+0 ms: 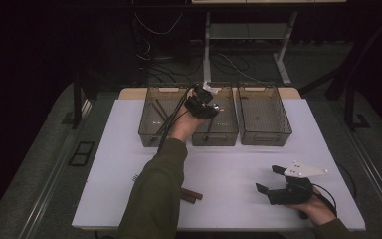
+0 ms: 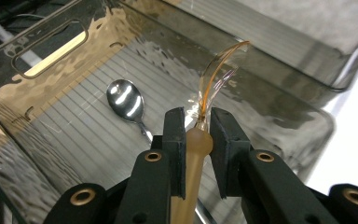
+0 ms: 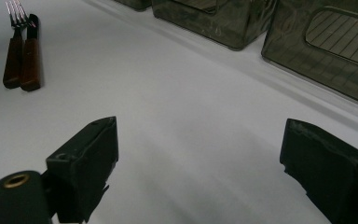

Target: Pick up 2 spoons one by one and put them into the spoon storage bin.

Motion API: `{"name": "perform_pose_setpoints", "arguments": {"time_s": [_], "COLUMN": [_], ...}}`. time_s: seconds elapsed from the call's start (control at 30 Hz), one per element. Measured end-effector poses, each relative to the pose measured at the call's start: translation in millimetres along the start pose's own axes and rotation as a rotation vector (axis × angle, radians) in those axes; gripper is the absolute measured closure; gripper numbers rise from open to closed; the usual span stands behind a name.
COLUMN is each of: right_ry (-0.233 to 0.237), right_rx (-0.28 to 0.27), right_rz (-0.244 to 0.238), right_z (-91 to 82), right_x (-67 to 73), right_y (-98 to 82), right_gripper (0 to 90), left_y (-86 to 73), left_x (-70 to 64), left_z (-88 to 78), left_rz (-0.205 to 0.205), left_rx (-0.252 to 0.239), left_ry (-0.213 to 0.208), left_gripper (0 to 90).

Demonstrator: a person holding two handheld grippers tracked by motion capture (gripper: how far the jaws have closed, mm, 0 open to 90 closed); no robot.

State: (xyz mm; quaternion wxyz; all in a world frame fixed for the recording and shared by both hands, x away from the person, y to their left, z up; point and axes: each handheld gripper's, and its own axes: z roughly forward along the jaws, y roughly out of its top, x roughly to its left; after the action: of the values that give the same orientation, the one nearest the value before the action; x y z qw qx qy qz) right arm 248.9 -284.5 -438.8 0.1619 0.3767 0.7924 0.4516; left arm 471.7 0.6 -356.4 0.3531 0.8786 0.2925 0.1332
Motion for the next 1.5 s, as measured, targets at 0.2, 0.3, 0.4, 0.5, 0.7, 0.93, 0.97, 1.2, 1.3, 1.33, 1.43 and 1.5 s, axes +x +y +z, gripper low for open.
{"name": "perform_pose_setpoints", "arguments": {"time_s": [0.2, 0.3, 0.4, 0.5, 0.7, 0.93, 0.97, 1.2, 1.3, 1.33, 1.43, 1.5], "right_ry": [0.004, 0.005, 0.002, 0.001, 0.002, 0.003, 0.002, 0.002, 0.002, 0.003, 0.0, 0.0], "right_rx": [0.005, 0.0, -0.006, -0.008, -0.006, -0.008, -0.005, -0.002, -0.003, 0.001, 0.0, 0.007], "right_rz": [0.004, 0.003, 0.007, 0.011, 0.009, 0.01, 0.008, 0.008, 0.006, 0.004, 0.008, 0.007], "right_z": [0.0, -0.8, -1.4, -1.9, -1.8, -1.7, -1.8, -1.3, -1.0, -1.2, 0.0, -0.1], "right_x": [0.7, 0.5, -0.4, -0.2, -0.4, -0.8, -0.9, -1.6, -2.0, -2.2, -2.1, -2.2], "right_y": [0.2, 0.3, 0.2, 0.3, 0.2, -0.1, 0.0, -0.5, -0.4, -0.1, -0.4, -0.3], "right_gripper": [11.6, 11.6, 11.6, 11.6, 11.6, 11.6, 11.7, 11.6, 11.7, 11.6, 11.7, 11.6], "left_y": [-2.6, -4.5, -5.7, -6.8, -5.1, -2.7, -2.8, -11.4, -18.9, -21.3, -28.7, -33.4], "left_x": [2.2, -0.1, -2.3, -4.9, -4.8, -2.3, -2.5, -5.9, -8.2, -9.2, -14.2, -16.3], "left_z": [19.3, 28.1, 33.7, 38.4, 36.0, 20.6, 17.4, -2.2, -10.5, -13.4, -22.5, -28.3], "left_rz": [0.004, -0.004, -0.003, 0.0, -0.025, -0.028, -0.026, -0.02, -0.041, -0.022, -0.025, -0.015], "left_rx": [0.064, 0.082, 0.11, 0.121, 0.07, -0.006, -0.012, -0.063, -0.084, -0.09, -0.096, -0.098], "left_ry": [0.001, 0.003, 0.009, 0.011, 0.034, 0.002, -0.007, -0.053, -0.104, -0.103, -0.108, -0.114], "left_gripper": [75.7, 75.7, 75.7, 75.6, 59.4, 50.0, 49.9, 40.8, 35.5, 34.5, 31.9, 29.3]}}
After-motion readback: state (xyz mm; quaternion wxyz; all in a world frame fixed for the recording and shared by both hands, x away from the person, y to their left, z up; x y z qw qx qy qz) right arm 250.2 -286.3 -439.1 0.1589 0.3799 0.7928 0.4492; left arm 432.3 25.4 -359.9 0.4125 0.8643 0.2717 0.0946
